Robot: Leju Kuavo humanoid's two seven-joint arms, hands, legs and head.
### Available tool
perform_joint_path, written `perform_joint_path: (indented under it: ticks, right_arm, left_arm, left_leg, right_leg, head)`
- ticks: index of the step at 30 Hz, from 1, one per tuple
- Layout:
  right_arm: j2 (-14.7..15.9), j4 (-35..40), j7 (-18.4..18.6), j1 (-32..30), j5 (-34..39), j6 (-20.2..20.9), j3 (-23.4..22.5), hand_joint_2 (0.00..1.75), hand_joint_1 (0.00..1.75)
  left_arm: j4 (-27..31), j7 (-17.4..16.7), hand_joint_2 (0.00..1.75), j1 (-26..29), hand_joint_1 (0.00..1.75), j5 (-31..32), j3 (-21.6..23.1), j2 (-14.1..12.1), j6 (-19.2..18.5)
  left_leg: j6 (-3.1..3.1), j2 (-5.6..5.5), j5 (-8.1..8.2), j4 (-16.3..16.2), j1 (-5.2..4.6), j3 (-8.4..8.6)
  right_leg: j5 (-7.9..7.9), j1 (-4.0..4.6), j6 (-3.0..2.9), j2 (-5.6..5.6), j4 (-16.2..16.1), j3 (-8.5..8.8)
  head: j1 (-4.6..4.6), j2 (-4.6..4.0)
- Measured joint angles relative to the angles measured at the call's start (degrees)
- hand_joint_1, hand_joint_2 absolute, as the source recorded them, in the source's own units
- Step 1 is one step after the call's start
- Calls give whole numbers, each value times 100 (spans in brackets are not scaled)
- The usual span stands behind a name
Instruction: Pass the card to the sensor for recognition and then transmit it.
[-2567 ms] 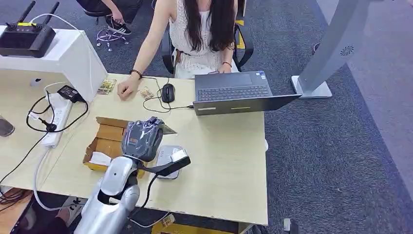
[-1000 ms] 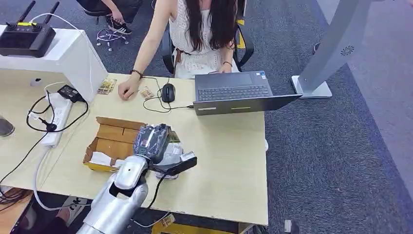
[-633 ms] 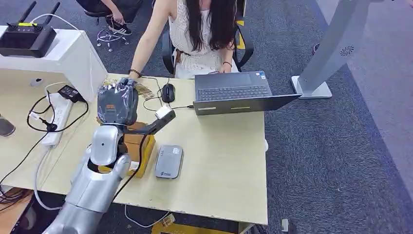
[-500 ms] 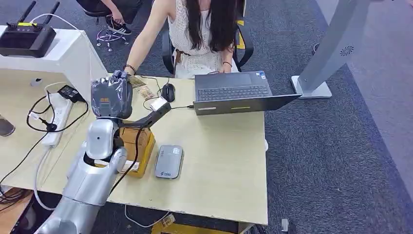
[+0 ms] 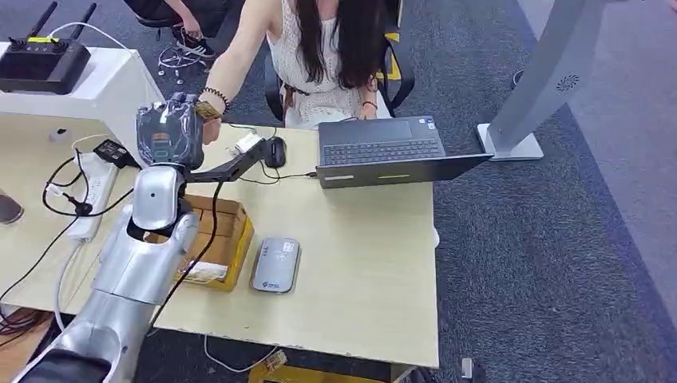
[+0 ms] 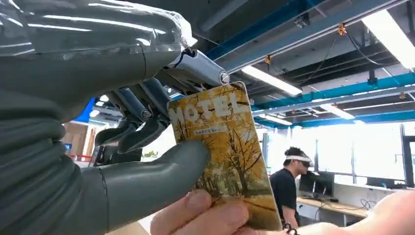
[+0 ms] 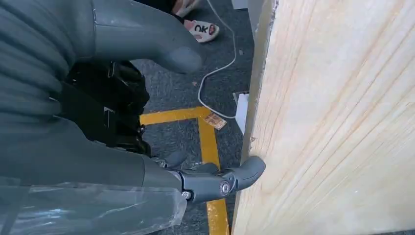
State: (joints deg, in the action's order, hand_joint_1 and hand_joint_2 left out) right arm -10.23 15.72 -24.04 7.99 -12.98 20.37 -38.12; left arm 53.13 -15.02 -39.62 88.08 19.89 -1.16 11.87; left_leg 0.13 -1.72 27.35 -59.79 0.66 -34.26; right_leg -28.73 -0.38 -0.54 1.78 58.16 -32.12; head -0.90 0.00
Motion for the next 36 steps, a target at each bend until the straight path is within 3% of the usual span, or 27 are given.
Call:
perform_joint_path:
  ticks: [10, 16, 19, 23, 29, 36]
  right_arm:
    - [0, 0, 22, 0, 52, -2, 2, 175, 0]
    - [0, 0, -11, -10, 153, -2, 4, 175, 0]
    - [0, 0, -70, -20, 223, 2, 4, 175, 0]
    - [2, 2, -218, -95, 408, 11, -13, 175, 0]
    - [33, 4, -398, -250, 579, 83, -162, 175, 0]
    - [70, 28, -439, -322, 597, 105, -310, 175, 0]
  left_arm:
    - [-140, 81, 175, 18, 0, -4, -4, -2, 236]
    - [14, 540, 175, 254, 0, -7, -112, 55, 319]
    - [460, 929, 175, 622, 0, -35, -122, 109, 288]
    - [1603, 1401, 175, 1530, 0, -76, -75, 162, 50]
    - [3032, 1543, 175, 2930, 0, -85, 201, -29, -2]
    - [3674, 1554, 175, 3889, 0, -267, 280, -348, -184]
  left_leg:
    - [0, 0, 0, 0, 0, -1]
    - [0, 1, 0, 0, -1, -1]
    - [1, 2, 3, 0, -2, -2]
    - [11, 7, 13, 1, -3, -4]
    - [10, 7, 23, 2, -3, -7]
    - [10, 7, 22, 4, -2, -7]
  right_leg:
    - [1, 0, 1, -1, 0, 0]
    - [0, -1, 1, -1, -1, 0]
    - [0, -1, 1, 1, -3, -1]
    - [-5, -3, 3, 7, -5, -3]
    - [-16, -3, 8, 6, -7, -5]
    - [-16, -2, 9, 3, -6, -6]
  head:
    - [2, 0]
    - [0, 0]
    - [2, 0]
    - [0, 0]
    - [0, 0]
    - [-2, 0]
